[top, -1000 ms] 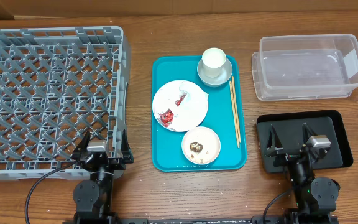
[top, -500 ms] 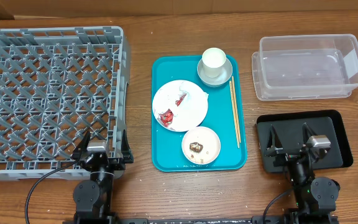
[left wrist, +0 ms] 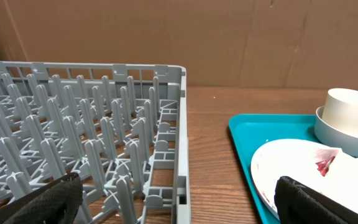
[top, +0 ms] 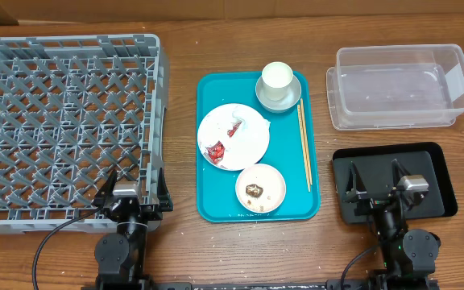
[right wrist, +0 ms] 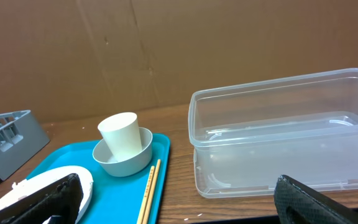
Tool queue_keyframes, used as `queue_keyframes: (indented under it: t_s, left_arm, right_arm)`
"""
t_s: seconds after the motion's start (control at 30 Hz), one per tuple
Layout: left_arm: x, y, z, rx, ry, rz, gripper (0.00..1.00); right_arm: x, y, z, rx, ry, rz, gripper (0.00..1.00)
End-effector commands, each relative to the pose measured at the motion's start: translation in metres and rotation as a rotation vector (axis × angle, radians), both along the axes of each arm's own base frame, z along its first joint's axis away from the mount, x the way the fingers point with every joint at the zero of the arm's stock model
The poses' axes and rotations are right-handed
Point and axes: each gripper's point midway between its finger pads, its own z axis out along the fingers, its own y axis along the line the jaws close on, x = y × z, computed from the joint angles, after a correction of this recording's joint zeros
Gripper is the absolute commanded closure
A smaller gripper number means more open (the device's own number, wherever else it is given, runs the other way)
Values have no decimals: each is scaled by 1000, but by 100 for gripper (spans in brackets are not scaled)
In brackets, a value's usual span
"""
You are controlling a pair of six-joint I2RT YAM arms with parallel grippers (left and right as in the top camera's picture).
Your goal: Sort waste into correct bins and load items into the dishwasher
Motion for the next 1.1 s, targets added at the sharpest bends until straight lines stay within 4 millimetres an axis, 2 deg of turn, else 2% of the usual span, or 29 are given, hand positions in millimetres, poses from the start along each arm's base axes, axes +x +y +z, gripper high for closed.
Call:
queue_keyframes:
  t_s: [0.0, 0.5, 0.6, 0.7, 0.8, 0.9, 1.07]
  left_arm:
    - [0, 1, 0, 18, -3, 0, 0]
    - [0, 5, 1, 24, -8, 21, 0]
    - [1, -5, 13, -43, -58, -33, 0]
    - [-3, -27, 47, -122, -188, -165, 0]
    - [-20, -34, 110, -97, -455, -222, 0]
    - [-42, -35, 154, -78, -640, -239, 0]
    - [-52, -39, 192, -31, -654, -254, 0]
  right_arm:
    - [0, 0, -2, -8, -5, 0, 0]
    - [0, 0, -2, -8, -5, 0, 0]
    - [0, 0, -2, -8, -5, 0, 0]
    - [0, 0, -2, -8, -5, 0, 0]
    - [0, 0, -2, -8, -5, 0, 0]
    - [0, 0, -2, -7, -5, 0, 0]
    - [0, 0, -2, -8, -5, 0, 0]
